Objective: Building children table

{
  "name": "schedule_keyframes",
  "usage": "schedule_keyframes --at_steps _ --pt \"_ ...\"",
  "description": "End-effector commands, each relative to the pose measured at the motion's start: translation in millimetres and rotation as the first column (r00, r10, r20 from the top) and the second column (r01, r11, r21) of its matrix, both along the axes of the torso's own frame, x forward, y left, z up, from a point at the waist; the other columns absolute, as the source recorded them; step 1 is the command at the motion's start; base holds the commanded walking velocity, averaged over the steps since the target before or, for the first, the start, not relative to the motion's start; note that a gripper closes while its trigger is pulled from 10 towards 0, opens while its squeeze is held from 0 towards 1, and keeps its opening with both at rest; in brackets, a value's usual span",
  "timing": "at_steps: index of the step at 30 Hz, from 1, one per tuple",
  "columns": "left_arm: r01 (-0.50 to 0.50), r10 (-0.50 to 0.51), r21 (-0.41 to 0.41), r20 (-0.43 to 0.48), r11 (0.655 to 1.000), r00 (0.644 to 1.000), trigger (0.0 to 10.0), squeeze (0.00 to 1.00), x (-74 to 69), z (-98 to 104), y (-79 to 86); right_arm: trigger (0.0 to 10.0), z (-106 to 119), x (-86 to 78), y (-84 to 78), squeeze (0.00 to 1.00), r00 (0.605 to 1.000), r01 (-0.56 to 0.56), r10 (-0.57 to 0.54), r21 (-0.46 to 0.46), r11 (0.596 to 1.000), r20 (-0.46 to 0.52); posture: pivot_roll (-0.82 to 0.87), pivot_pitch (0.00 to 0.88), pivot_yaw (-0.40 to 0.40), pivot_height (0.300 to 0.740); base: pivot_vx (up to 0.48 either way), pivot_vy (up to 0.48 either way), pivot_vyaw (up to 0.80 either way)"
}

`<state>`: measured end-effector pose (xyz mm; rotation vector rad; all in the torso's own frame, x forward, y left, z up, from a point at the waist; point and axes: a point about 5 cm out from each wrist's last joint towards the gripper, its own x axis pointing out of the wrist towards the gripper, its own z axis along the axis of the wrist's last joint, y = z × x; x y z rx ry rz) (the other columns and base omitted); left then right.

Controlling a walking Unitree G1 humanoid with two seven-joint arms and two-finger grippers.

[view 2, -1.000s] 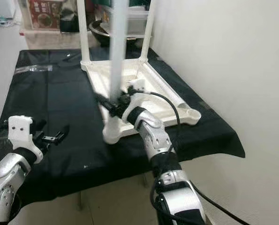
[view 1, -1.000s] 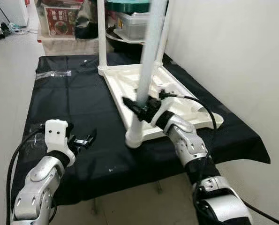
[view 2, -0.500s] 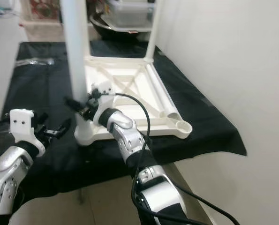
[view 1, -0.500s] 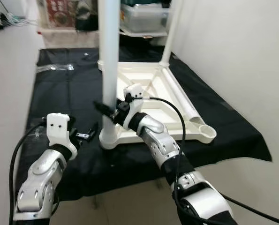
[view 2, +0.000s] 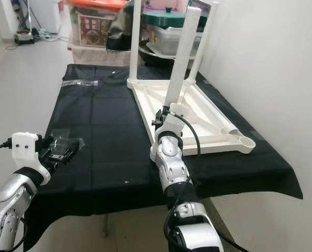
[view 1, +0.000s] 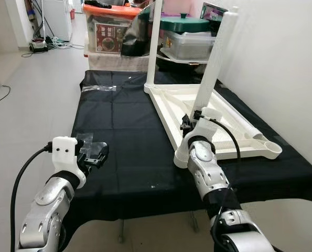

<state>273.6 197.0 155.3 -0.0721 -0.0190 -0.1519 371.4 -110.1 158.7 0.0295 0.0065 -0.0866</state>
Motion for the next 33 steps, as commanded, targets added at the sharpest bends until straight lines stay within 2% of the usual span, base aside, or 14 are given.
schedule_keyframes --at_steps 1,2,3,5,6,18,19,20,21,24,27,28,29,33 --pt "0.02 -0.02 -0.009 0.004 1.0 1.0 10.0 0.0 0.7 1 -6.1 10.0 -29 -5.6 3.9 0.18 0.989 -0.069 0.059 -0.07 0.995 -0.137 0.13 0.0 -0.132 0.74 0.0 0.0 0.0" --pt "0.02 -0.02 -0.009 0.004 1.0 1.0 10.0 0.0 1.1 1 -5.7 10.0 -26 -3.4 14.2 0.18 0.986 -0.124 0.121 -0.023 0.992 -0.117 0.14 0.0 -0.135 0.74 0.0 0.0 0.0" --pt "0.018 -0.018 -0.011 0.004 1.0 1.0 10.0 0.0 1.0 1 -4.4 10.0 -17 -0.5 25.6 1.0 0.976 -0.204 0.206 0.025 0.979 -0.067 0.14 0.0 -0.139 0.74 0.0 0.0 0.0" --pt "0.016 -0.016 -0.013 0.004 1.0 1.0 10.0 0.0 1.1 0 -2.7 10.0 -3 3.5 39.9 1.0 0.937 -0.348 0.349 0.081 0.934 -0.004 0.14 0.0 -0.14 0.74 0.0 0.0 0.0" --pt "0.015 -0.015 -0.014 0.004 1.0 1.0 10.0 0.0 1.0 0 -1.5 10.0 8 5.1 48.9 0.0 0.904 -0.427 0.425 0.106 0.898 0.038 0.14 0.0 -0.14 0.74 0.0 0.0 0.0" --pt "0.024 -0.024 -0.018 0.004 1.0 1.0 10.0 0.0 4.9 1 -2.3 10.0 9 -16.0 72.7 0.0 0.349 -0.936 0.936 -0.038 0.351 0.04 0.16 0.0 -0.142 0.74 0.0 0.0 0.0" --pt "0.025 -0.025 -0.019 0.005 1.0 1.0 10.0 0.0 4.8 1 -3.4 4.3 4 -16.1 76.1 0.0 0.36 -0.931 0.933 -0.059 0.36 0.018 0.17 0.0 -0.145 0.74 0.0 0.0 0.0" --pt "0.025 -0.025 -0.019 0.005 1.0 1.0 10.0 0.0 4.8 1 -3.4 4.3 4 -16.1 76.1 0.0 0.36 -0.931 0.933 -0.059 0.36 0.018 0.17 0.0 -0.145 0.74 0.0 0.0 0.0" --pt "0.025 -0.025 -0.019 0.005 0.999 1.0 10.0 0.0 4.7 1 -4.5 0.0 1 -15.0 78.3 0.0 0.377 -0.924 0.926 -0.06 0.377 0.012 0.17 0.0 -0.15 0.74 0.0 0.0 0.0" --pt "0.025 -0.025 -0.021 0.006 0.999 1.0 10.0 0.0 4.1 1 -5.6 0.0 1 -10.8 78.9 0.0 0.448 -0.891 0.893 -0.067 0.449 0.031 0.18 0.0 -0.153 0.74 0.0 0.0 0.0" --pt "0.025 -0.024 -0.025 0.01 0.999 1.0 10.0 0.0 1.5 1 -7.2 0.0 1 10.2 60.8 0.0 0.785 -0.618 0.62 -0.078 0.782 -0.009 0.17 0.0 -0.151 0.74 0.0 0.0 0.0" --pt "0.025 -0.024 -0.025 0.01 0.999 1.0 10.0 0.0 1.5 1 -7.2 0.0 1 10.2 60.8 0.0 0.785 -0.618 0.62 -0.078 0.782 -0.009 0.17 0.0 -0.151 0.74 0.0 0.0 0.0" --pt "0.027 -0.027 -0.03 0.01 0.999 1.0 10.0 0.0 0.5 1 -7.7 0.0 -8 20.0 25.5 0.0 0.956 -0.288 0.283 -0.077 0.954 -0.078 0.16 0.0 -0.147 0.74 0.0 0.0 0.0" --pt "0.031 -0.031 -0.034 0.012 0.999 0.999 10.0 0.0 -0.3 1 -8.9 0.0 -19 19.4 -6.6 0.0 0.991 -0.026 0.01 -0.122 0.992 -0.131 0.16 0.0 -0.147 0.74 0.0 0.0 0.0"
